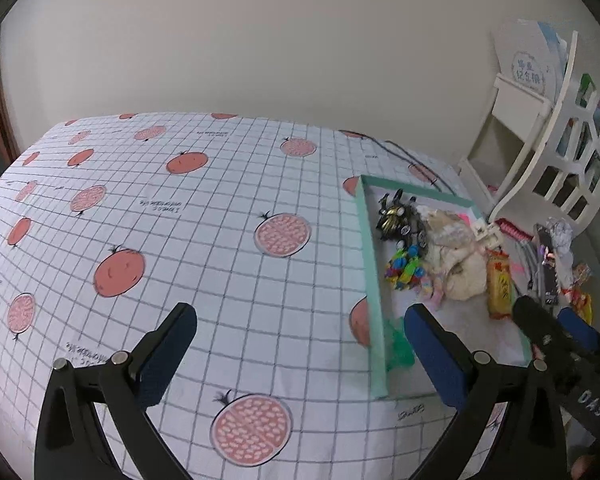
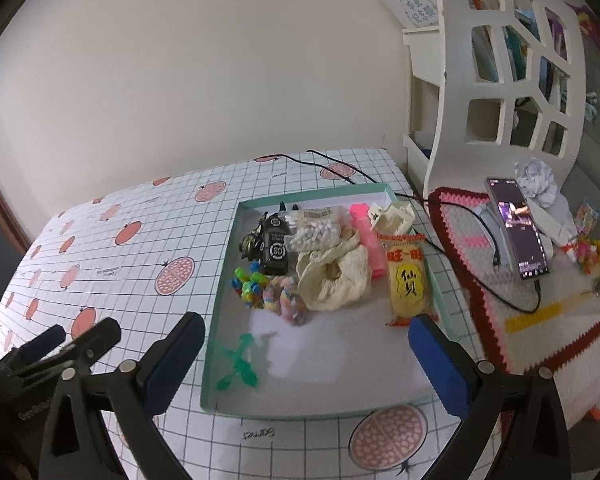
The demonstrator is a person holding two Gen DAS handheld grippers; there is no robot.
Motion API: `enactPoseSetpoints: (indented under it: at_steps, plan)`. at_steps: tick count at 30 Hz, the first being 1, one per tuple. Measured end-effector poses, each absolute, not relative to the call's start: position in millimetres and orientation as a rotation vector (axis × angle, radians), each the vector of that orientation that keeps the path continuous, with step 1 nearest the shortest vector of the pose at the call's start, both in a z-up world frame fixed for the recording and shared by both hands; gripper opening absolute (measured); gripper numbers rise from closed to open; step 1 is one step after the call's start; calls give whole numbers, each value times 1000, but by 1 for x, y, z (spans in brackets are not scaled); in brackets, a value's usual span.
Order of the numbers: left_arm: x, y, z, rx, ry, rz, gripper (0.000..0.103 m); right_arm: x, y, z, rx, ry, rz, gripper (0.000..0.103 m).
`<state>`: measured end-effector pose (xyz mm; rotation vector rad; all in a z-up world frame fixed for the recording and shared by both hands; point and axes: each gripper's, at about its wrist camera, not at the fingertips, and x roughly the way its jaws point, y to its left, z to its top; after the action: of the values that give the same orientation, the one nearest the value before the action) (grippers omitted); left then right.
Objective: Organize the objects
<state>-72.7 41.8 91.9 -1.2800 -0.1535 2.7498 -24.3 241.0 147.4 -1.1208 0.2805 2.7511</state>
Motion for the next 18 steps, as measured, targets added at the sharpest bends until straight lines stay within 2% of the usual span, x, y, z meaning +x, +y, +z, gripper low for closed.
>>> enactPoseSetpoints:
  at_steps: [18]
  plan:
    - [-33,14,61,-1341,-129,2762,103,13,219,114,-1118,310,2752,103]
